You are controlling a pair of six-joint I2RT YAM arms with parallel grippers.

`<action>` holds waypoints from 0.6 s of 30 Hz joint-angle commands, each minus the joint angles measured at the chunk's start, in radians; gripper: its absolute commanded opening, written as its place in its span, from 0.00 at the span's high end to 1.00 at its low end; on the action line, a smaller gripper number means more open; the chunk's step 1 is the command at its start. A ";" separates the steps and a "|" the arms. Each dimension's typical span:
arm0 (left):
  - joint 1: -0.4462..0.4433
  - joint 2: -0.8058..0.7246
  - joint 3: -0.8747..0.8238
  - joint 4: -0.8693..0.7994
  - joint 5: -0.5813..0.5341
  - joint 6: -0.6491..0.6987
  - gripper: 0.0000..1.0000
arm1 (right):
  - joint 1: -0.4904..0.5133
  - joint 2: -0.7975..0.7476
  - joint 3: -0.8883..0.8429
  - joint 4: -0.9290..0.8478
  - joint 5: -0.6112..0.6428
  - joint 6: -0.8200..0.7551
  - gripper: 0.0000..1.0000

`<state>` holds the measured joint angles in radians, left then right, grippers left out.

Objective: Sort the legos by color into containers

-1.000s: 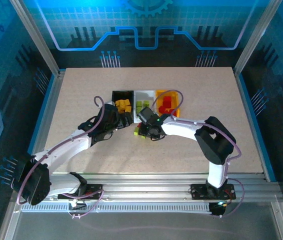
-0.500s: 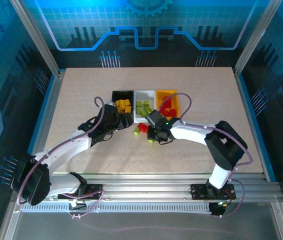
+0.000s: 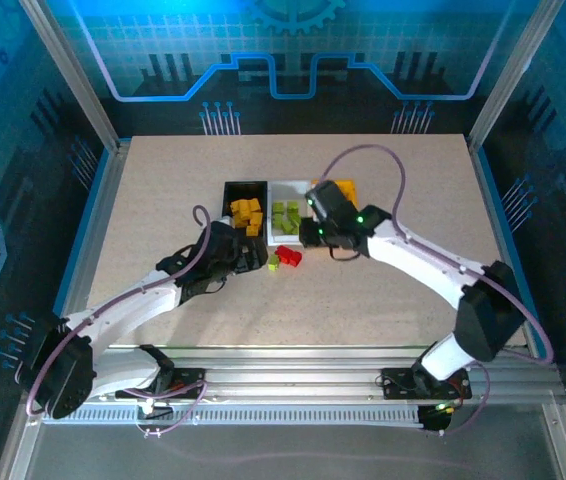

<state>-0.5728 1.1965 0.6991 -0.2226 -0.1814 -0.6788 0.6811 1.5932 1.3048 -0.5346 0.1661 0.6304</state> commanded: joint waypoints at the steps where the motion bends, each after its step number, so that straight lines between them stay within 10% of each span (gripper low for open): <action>1: -0.018 -0.019 -0.022 0.002 0.016 0.021 0.01 | -0.035 0.157 0.139 -0.030 0.057 -0.084 0.80; 10: -0.041 0.060 -0.023 0.021 0.047 0.050 0.02 | -0.070 0.505 0.501 -0.137 0.206 -0.117 0.77; 18: -0.049 0.185 0.025 0.068 0.087 0.094 0.08 | -0.072 0.445 0.485 -0.078 0.163 -0.127 0.41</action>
<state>-0.6128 1.3468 0.6868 -0.1875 -0.1291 -0.6250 0.6128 2.1193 1.8034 -0.6312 0.3229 0.5060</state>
